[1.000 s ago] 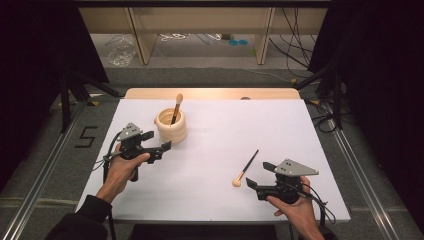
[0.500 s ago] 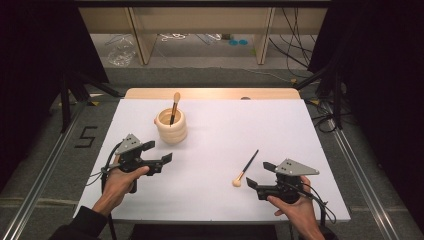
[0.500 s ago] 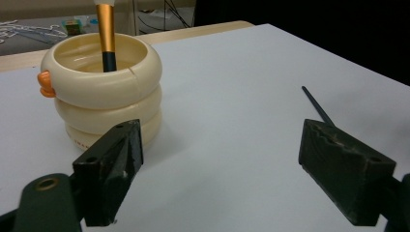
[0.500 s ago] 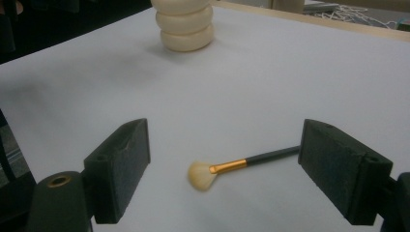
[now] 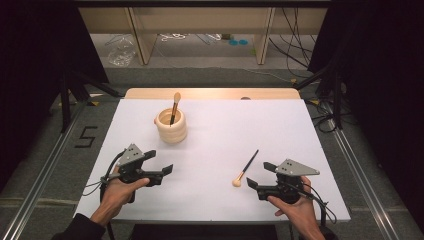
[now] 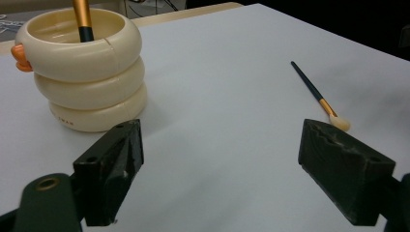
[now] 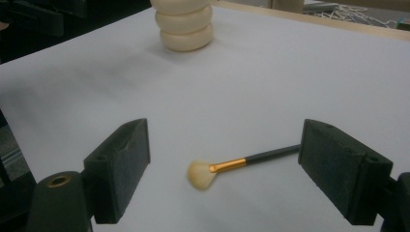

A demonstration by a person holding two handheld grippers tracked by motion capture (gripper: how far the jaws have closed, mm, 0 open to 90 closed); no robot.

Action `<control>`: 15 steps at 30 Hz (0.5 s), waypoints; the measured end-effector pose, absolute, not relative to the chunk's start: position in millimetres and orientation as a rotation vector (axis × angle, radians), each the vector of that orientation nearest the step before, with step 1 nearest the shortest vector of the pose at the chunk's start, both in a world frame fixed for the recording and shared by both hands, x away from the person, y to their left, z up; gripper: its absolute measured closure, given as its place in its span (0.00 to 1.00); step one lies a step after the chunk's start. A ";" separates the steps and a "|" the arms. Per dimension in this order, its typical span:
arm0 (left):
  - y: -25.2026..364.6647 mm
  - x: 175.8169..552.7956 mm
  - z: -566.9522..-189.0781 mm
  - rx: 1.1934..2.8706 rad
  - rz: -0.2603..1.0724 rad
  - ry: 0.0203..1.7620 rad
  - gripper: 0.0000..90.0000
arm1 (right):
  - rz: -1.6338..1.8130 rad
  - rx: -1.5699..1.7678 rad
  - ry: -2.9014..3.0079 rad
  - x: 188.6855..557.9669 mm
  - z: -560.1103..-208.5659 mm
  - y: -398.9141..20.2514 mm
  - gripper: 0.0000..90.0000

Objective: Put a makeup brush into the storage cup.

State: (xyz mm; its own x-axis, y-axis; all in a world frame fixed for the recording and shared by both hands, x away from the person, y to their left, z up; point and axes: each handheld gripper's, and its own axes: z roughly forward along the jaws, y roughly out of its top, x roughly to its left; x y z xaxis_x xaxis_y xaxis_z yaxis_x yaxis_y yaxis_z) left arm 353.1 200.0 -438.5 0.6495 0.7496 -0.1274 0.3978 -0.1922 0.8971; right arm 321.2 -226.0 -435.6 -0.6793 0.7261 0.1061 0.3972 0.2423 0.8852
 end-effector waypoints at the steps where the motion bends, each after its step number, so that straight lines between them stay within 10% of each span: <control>1: 199.5 351.7 -439.4 1.813 0.414 0.924 0.18 | 1.413 1.038 2.194 321.2 -435.5 -225.9 0.22; 15: 197.2 344.5 -442.4 1.836 0.409 0.904 0.18 | 1.389 1.015 2.201 321.5 -434.6 -226.3 0.21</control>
